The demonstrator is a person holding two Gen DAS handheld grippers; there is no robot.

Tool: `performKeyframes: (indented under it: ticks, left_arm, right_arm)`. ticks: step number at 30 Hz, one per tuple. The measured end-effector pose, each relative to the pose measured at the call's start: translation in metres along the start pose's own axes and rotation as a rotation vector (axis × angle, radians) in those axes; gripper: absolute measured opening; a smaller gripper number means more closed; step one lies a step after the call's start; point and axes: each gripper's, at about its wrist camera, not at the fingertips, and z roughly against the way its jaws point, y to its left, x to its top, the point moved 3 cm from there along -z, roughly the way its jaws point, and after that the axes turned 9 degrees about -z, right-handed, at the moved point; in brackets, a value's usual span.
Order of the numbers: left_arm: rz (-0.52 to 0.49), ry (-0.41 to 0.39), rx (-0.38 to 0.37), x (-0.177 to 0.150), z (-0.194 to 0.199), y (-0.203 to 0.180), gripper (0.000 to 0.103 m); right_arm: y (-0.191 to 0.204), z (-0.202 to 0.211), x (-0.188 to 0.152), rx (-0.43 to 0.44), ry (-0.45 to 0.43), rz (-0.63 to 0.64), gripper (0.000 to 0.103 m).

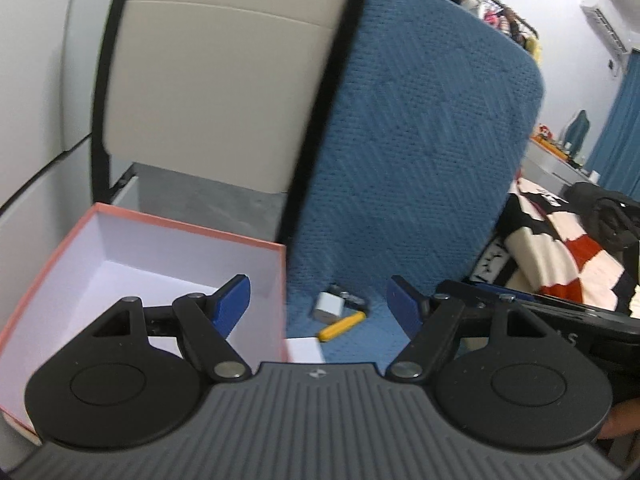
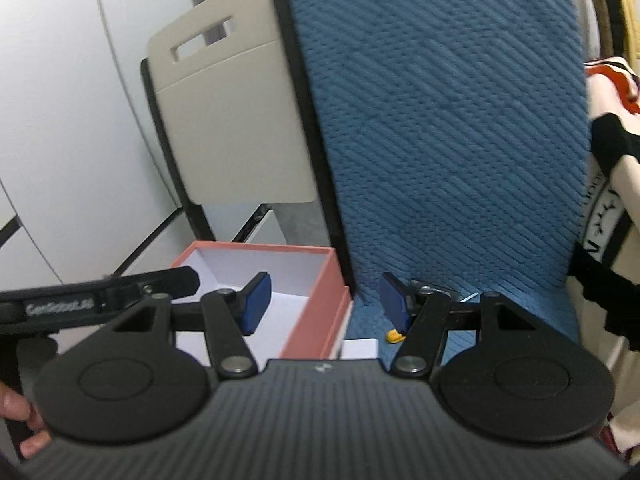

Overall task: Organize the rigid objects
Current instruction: 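Withdraw both tools from the box back toward the seat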

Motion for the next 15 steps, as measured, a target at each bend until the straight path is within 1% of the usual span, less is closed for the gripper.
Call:
performKeyframes:
  ticks: [3,6,10,15]
  left_arm:
    - [-0.020,0.002,-0.020,-0.006,-0.004,-0.021,0.079]
    - [-0.053,0.017,-0.016,-0.017,-0.009,-0.043,0.079]
    - [-0.034,0.032,-0.051,-0.031,-0.015,-0.057,0.079]
    - [-0.062,0.046,-0.046,-0.046,-0.021,-0.075,0.079]
  right_arm:
    - [-0.016,0.008,-0.003,-0.015,-0.013,0.000,0.062]
    - [-0.030,0.015,-0.011,-0.027,-0.005,0.007,0.062]
    - [-0.051,0.021,-0.026,-0.065,0.012,0.014,0.062]
    - [-0.076,0.028,-0.050,-0.097,0.043,0.021,0.062]
